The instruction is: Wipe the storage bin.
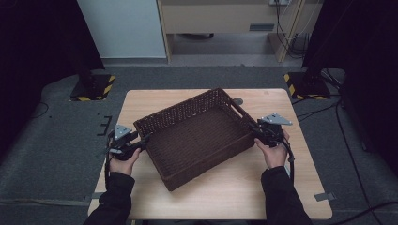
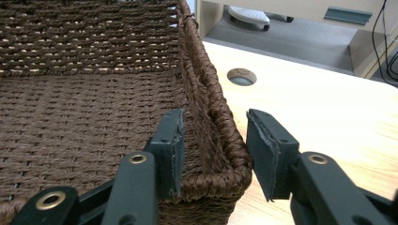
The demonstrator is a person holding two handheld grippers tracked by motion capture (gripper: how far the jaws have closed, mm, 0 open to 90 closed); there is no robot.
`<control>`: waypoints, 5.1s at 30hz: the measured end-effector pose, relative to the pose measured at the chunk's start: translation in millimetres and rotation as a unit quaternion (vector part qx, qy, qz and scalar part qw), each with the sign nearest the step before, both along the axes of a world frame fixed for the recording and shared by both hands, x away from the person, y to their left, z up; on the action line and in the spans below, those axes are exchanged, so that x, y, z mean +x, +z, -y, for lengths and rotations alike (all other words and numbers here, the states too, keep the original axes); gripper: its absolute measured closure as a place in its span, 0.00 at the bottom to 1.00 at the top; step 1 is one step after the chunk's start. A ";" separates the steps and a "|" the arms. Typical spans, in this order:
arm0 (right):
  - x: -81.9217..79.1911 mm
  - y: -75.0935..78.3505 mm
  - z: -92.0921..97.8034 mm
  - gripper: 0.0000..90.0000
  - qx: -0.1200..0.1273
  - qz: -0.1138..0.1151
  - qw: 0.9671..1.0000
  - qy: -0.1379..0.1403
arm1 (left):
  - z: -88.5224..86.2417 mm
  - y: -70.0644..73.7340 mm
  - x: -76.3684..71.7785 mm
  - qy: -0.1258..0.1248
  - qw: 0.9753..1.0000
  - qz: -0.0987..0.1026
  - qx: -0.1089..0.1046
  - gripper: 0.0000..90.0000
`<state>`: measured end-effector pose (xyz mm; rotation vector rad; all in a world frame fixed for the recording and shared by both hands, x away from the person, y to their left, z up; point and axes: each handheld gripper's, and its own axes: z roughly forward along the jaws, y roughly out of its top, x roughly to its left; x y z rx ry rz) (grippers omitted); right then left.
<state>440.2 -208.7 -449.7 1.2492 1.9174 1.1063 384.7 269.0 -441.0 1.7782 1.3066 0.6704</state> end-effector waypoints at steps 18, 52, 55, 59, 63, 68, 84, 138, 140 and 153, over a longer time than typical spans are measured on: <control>-7.7 4.6 4.6 0.76 0.000 -0.029 0.999 0.029 | -2.5 -4.0 3.5 -0.007 1.000 -0.008 -0.002 0.54; -43.6 6.8 -9.9 0.86 -0.002 -0.024 0.997 0.076 | 0.6 -9.1 -4.7 -0.005 0.999 -0.016 0.040 0.55; -54.1 7.0 -9.9 0.84 0.001 -0.024 0.996 0.081 | -3.8 -10.4 -4.1 -0.007 0.999 -0.021 0.034 0.56; -52.0 10.1 -9.4 0.80 0.009 -0.015 0.996 0.085 | -4.8 -13.1 -2.3 -0.017 0.999 -0.025 0.031 0.62; -40.6 6.6 -10.2 0.81 0.004 -0.011 0.996 0.085 | -5.3 -13.6 -0.6 -0.019 0.999 -0.024 0.030 0.62; -42.2 6.2 -11.7 0.86 0.008 -0.019 0.996 0.086 | -4.6 -13.1 -1.6 -0.016 0.999 -0.022 0.034 0.64; -52.1 5.7 -19.0 0.83 0.013 -0.014 0.995 0.096 | -16.6 -12.5 -4.1 -0.030 0.999 -0.028 0.017 0.69; -93.6 -48.0 78.8 0.62 -0.023 -0.113 0.993 -0.005 | -31.7 -12.0 -4.2 -0.045 0.998 -0.045 0.001 0.70; -92.7 -50.8 79.0 0.67 -0.034 -0.127 0.991 -0.006 | -32.0 -12.1 -3.8 -0.046 0.998 -0.047 -0.003 0.70; -88.7 -40.8 76.0 0.92 -0.038 -0.126 0.991 0.010 | -30.1 -10.4 -3.1 -0.052 0.997 -0.050 0.007 0.74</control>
